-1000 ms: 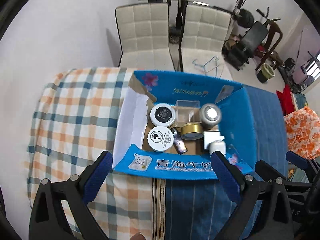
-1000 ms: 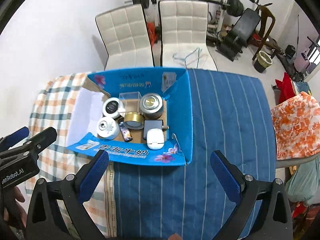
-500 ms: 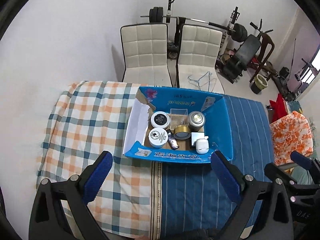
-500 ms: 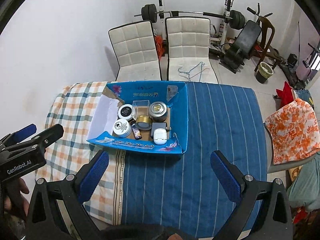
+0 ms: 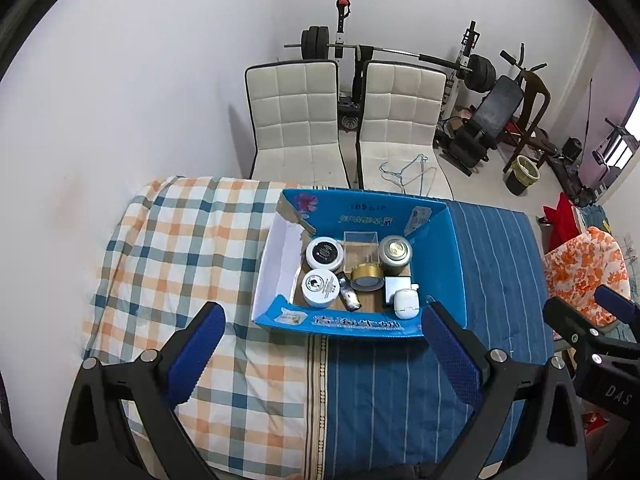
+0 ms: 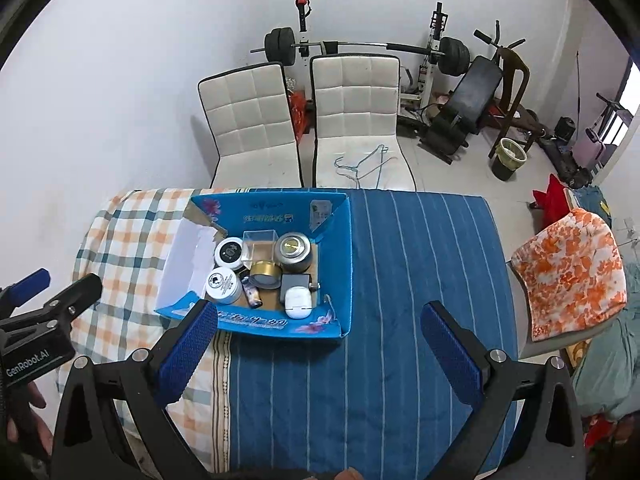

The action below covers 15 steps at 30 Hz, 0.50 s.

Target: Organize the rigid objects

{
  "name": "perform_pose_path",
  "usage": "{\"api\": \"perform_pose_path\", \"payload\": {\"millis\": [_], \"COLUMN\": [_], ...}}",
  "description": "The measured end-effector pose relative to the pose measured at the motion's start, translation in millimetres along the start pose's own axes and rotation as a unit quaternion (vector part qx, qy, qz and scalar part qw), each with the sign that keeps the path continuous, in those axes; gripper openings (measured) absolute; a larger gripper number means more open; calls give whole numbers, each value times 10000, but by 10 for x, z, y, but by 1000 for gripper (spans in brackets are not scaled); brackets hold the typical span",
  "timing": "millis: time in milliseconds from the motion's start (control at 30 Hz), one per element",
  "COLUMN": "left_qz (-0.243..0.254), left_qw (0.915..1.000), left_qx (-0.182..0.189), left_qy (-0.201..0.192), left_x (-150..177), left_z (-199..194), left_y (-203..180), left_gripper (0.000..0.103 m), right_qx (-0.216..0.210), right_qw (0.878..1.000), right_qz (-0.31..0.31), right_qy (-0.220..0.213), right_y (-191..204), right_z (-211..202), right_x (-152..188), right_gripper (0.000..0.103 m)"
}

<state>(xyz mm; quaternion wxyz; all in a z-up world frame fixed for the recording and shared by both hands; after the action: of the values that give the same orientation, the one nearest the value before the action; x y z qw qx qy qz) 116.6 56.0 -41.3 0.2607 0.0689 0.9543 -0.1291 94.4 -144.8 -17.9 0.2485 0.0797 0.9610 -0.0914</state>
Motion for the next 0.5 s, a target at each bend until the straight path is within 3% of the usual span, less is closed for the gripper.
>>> {"api": "perform_pose_path", "payload": {"millis": [500], "left_qz": [20], "left_qw": [9997], "left_qx": [-213], "left_qy": [-112], "left_x": [-34], "left_z": [5], "left_y": [24], "left_gripper": [101], "right_qx": [49], "right_qw": [10000], "right_qz": [-28], "right_qy": [-11], "right_y": [-5], "right_z": [83], "right_x": [15], "right_gripper": [103]}}
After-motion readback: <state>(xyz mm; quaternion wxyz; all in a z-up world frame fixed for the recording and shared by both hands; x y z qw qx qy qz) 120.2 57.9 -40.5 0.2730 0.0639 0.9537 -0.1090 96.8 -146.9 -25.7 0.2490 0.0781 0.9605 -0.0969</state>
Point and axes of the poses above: each gripper's, at about its wrist camera, not at the fingertips, and z roughly the way its jaws point, y to its left, x to its underside, the point moved 2 cm from there along z, roughly the way its jaws point, and after that the axes turned 14 degrees about x, right-handed, at the moved point
